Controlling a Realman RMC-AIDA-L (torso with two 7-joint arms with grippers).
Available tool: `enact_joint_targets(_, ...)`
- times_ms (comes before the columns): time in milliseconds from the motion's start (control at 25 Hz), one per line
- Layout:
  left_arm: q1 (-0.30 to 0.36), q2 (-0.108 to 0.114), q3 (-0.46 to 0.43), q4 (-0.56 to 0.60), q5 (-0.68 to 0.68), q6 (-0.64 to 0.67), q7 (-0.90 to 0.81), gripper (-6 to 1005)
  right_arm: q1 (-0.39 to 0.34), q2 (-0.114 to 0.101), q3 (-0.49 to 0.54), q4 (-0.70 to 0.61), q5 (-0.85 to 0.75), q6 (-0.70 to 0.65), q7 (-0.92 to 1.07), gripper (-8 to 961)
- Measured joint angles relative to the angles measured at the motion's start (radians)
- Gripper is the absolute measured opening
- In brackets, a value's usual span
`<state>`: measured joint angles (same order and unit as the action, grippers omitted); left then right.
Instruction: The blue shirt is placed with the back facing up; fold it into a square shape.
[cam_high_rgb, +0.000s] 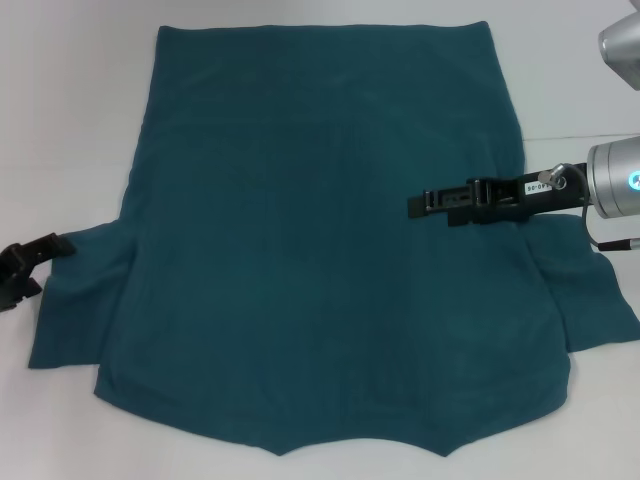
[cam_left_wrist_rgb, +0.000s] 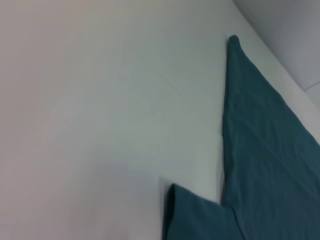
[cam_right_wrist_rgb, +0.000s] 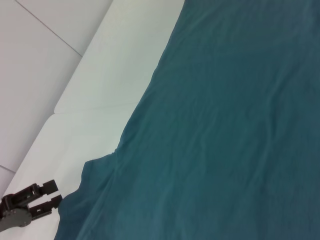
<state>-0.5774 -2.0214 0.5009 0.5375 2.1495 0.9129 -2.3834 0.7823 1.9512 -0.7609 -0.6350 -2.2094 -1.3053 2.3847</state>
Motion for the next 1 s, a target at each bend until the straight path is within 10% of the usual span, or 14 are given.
enact_joint_targets(1000, 0.001, -0.012, 0.075, 0.011, 0.001, 0.005, 0.004, 668, -0.005, -0.002, 0.009, 0.000, 0.007, 0.002, 0.000, 874)
